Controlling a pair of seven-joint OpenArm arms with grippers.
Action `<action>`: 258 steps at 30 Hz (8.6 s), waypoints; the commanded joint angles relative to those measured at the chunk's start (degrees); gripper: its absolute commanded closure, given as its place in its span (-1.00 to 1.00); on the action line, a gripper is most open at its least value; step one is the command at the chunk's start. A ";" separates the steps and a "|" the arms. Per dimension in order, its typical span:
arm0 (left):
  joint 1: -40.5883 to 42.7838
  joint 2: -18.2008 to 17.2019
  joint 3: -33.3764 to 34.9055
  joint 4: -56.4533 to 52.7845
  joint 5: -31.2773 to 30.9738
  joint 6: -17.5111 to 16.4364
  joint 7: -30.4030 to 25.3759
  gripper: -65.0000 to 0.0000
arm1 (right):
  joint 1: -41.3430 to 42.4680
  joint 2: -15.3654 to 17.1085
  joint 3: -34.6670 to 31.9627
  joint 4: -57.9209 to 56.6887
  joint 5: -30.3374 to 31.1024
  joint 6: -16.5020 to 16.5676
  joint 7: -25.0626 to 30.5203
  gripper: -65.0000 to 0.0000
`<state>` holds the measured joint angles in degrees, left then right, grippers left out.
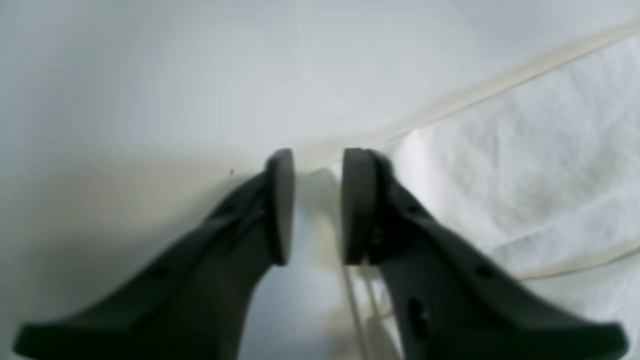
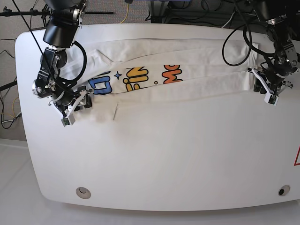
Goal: Fold the T-shirt properly
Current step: 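Open both grippers and shift them along the folded edge, then grasp the folded shirt with both grippers and drag it away from the arm bases, then regrasp the shirt with both grippers and pull it straight, then drag the folded shirt with both grippers away from the arm bases and spread it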
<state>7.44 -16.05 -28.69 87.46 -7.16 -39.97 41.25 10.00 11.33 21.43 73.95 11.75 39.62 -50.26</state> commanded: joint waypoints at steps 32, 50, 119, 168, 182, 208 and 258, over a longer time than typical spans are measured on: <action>-1.47 -1.03 0.46 2.64 0.21 -0.03 -1.94 0.18 | 2.64 -1.82 -0.54 -3.57 0.06 0.38 1.85 -0.32; 2.42 -0.76 0.96 6.88 5.68 -0.03 -0.41 0.24 | 2.09 -2.26 -0.87 -4.00 -0.37 0.38 2.45 -0.18; 4.36 -0.18 4.95 7.96 7.89 -0.03 -6.42 0.30 | -1.94 -2.04 5.41 11.15 5.25 0.38 0.64 0.50; 4.82 3.53 6.19 15.49 4.26 -0.03 -12.45 0.84 | -10.83 -9.26 2.92 11.42 -0.09 0.38 6.87 0.81; 5.71 3.41 9.54 12.61 9.45 -0.03 -13.47 -0.45 | -5.25 -11.62 -2.21 7.83 -1.23 0.38 8.90 0.87; 3.66 5.03 9.82 8.55 9.44 -0.03 -14.91 0.99 | 2.12 -2.35 -2.15 -0.91 -2.38 0.38 11.24 0.90; 6.58 6.78 6.05 12.80 10.37 -0.03 7.58 0.33 | -6.44 -3.03 5.95 13.30 -4.32 -0.36 4.59 0.87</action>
<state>14.68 -8.47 -22.26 99.46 3.16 -40.32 48.27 2.96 7.31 27.35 87.37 6.70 39.00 -46.74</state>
